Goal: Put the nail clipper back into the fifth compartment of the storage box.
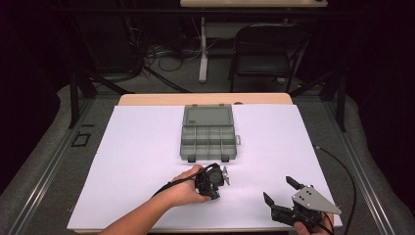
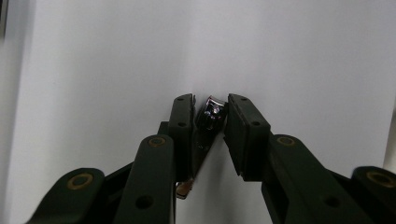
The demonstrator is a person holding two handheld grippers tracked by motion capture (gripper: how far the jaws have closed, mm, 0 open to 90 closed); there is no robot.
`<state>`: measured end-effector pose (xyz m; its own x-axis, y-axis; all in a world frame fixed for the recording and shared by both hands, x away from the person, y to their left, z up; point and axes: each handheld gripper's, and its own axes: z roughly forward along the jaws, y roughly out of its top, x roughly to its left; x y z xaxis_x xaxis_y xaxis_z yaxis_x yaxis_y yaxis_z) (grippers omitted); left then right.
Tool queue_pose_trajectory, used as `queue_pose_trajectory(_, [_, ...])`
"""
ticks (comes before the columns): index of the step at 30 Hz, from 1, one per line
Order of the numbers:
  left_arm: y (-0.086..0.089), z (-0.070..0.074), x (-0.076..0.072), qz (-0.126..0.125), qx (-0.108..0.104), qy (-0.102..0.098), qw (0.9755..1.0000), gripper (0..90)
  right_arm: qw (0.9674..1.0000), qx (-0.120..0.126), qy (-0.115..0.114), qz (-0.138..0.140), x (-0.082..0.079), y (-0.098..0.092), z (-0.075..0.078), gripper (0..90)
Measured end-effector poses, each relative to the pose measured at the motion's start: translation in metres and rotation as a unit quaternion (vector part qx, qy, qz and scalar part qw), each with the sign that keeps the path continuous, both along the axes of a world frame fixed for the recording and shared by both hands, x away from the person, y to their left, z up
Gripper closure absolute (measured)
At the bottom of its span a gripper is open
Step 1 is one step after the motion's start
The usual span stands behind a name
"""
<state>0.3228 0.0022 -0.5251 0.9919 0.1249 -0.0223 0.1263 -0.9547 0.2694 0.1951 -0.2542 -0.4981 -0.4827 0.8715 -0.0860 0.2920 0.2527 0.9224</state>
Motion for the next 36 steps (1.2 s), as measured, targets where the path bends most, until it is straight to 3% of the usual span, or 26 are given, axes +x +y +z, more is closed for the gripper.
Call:
queue_pose_trajectory(15, [-0.001,0.001,0.001,0.007,0.006,0.002,1.0,79.0,1.0,0.0,0.0,0.0,0.001,0.0,-0.001,14.8])
queue_pose_trajectory(29, [0.01,0.02,0.002,0.032,-0.016,0.01,0.9993,80.0,1.0,0.001,0.001,-0.002,0.001,0.0,-0.001,14.8])
queue_pose_trajectory(36, [0.016,0.033,0.003,0.039,-0.031,0.002,0.9988,80.0,1.0,0.003,0.001,-0.004,0.001,-0.001,-0.001,14.8])
